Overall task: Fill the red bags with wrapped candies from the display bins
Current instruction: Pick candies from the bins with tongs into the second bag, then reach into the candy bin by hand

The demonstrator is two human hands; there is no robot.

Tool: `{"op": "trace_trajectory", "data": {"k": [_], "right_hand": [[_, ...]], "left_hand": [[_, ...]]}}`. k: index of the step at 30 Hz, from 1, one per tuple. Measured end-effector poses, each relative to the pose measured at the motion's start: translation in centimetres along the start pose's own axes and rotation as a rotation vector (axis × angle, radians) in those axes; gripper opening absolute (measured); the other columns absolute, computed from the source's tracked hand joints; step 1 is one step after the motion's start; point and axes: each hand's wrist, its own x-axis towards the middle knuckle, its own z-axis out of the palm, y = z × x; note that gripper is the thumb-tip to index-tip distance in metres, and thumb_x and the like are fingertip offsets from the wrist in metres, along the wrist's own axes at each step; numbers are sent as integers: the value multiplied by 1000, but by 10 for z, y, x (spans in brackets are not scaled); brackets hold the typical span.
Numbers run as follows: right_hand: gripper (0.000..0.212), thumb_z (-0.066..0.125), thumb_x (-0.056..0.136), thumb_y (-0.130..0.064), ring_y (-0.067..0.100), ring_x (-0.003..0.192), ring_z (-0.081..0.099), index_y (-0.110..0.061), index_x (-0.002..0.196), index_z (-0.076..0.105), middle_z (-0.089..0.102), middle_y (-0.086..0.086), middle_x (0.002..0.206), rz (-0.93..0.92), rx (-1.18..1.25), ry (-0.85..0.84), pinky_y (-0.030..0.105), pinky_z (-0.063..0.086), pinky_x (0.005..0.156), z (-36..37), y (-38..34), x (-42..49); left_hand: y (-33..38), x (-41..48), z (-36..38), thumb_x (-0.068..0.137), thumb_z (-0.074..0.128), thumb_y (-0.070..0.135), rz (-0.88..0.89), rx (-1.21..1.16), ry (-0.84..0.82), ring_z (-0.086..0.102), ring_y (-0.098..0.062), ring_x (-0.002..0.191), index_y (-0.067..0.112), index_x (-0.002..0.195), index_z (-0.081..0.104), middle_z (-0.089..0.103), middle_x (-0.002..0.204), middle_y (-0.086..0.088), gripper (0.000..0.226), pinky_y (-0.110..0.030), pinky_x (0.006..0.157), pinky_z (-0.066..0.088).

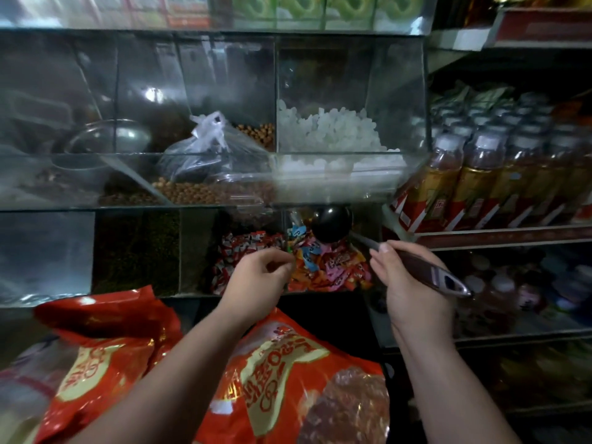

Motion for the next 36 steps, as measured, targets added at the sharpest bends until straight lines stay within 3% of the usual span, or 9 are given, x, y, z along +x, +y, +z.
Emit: {"op": "trace_trajectory", "data": {"k": [5,10,17,20,22,27,30,33,36], "right_hand": [[22,68,99,-10,26,89,80,-23,83,74,80,7,83,149,196,124,25,63,76,-19,-43,-28],[17,63,100,-7,30,83,80,-14,85,67,78,0,72,371,294,34,25,63,68,-15,-72,-52],[3,72,96,-7,26,94,78,-9,93,73,77,11,96,631,385,-5,21,63,69,113,-22,-59],[26,77,93,-15,20,80,71,-2,112,64,70,13,96,927,504,110,20,57,46,175,0,-43],[39,76,94,-21,20,74,65,-3,125,60,68,14,103,1018,562,117,25,55,47,201,8,-34],[52,70,95,-45,35,88,75,-4,126,64,74,21,107,1300,426,-194,40,61,91,216,14,-23],[29,64,97,-31,27,59,71,-2,97,70,71,14,74,1435,460,-438,32,61,61,189,4,-24],[26,54,100,-22,24,69,68,-7,97,75,69,11,80,1199,342,-683,34,59,65,158,-17,-30],[21,61,99,-11,25,68,72,-13,87,78,75,12,78,599,108,-454,36,58,63,124,-42,-15]], "left_hand": [[4,-44,-16,93,67,35,-12,-101,-83,68,3,81,37,94,74,72,89,21,7,-14,66,54],[-28,-60,-43,93,68,33,-210,-117,195,66,7,85,37,96,73,73,90,20,7,-12,68,54],[-44,-56,-58,95,66,29,-295,-285,273,69,2,80,37,96,74,73,88,20,12,-20,65,57],[-43,-43,-60,94,67,21,-273,-307,308,70,-2,74,31,90,75,75,82,13,13,-26,68,58],[-41,-35,-60,92,68,17,-245,-313,320,70,-4,72,27,88,76,75,79,11,14,-25,69,57],[-31,-17,-58,91,67,18,-166,-254,288,70,-3,79,31,88,75,74,82,14,15,-37,78,60],[-16,-6,-59,90,68,24,-99,-213,308,68,3,78,34,88,75,73,83,20,12,-33,76,60],[9,-1,-55,90,70,24,8,-229,324,69,3,77,34,89,75,73,83,19,12,-27,72,59],[39,1,-49,90,70,22,197,-230,365,68,3,81,31,93,74,73,86,19,10,-18,73,54]]}}
